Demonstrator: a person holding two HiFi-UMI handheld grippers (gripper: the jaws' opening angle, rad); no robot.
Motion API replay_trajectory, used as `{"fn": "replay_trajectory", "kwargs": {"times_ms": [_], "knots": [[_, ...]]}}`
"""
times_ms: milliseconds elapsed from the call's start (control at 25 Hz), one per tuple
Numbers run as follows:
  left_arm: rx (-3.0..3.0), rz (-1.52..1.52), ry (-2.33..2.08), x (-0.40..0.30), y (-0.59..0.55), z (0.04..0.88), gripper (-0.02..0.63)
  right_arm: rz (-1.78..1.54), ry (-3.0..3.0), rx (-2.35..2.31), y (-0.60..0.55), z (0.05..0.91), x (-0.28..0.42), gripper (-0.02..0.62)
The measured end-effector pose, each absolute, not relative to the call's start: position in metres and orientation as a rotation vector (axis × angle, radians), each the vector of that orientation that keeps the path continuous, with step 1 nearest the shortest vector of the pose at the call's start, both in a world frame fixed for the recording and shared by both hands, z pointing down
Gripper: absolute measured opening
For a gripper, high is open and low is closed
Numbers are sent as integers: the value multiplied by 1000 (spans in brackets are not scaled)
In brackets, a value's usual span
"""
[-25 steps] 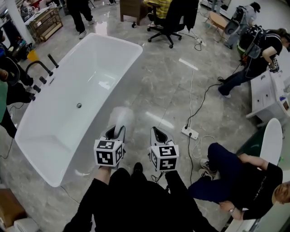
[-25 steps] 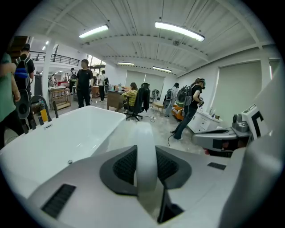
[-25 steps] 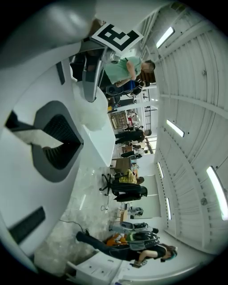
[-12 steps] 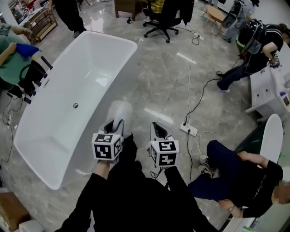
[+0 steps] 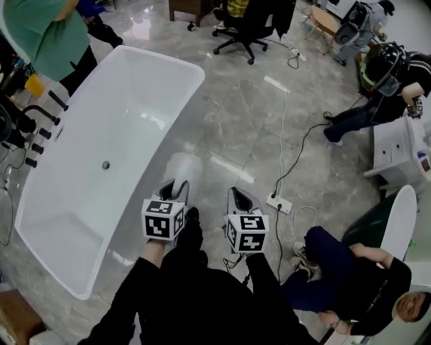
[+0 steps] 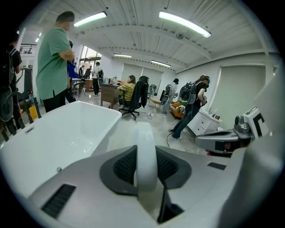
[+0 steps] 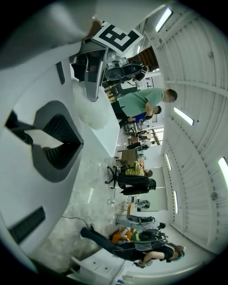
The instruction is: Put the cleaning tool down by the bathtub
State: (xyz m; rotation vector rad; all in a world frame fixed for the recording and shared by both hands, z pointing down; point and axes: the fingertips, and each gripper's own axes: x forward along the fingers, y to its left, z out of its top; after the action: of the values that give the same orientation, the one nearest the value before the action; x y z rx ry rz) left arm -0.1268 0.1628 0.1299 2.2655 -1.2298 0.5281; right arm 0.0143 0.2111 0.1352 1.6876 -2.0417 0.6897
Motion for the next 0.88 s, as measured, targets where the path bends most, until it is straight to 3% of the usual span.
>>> {"fn": "replay_trajectory", "kwargs": {"times_ms": [880], "knots": [[2289,554,-1083,-81,5,175,97,768,-1818,1797,81,174,64,-1]]}}
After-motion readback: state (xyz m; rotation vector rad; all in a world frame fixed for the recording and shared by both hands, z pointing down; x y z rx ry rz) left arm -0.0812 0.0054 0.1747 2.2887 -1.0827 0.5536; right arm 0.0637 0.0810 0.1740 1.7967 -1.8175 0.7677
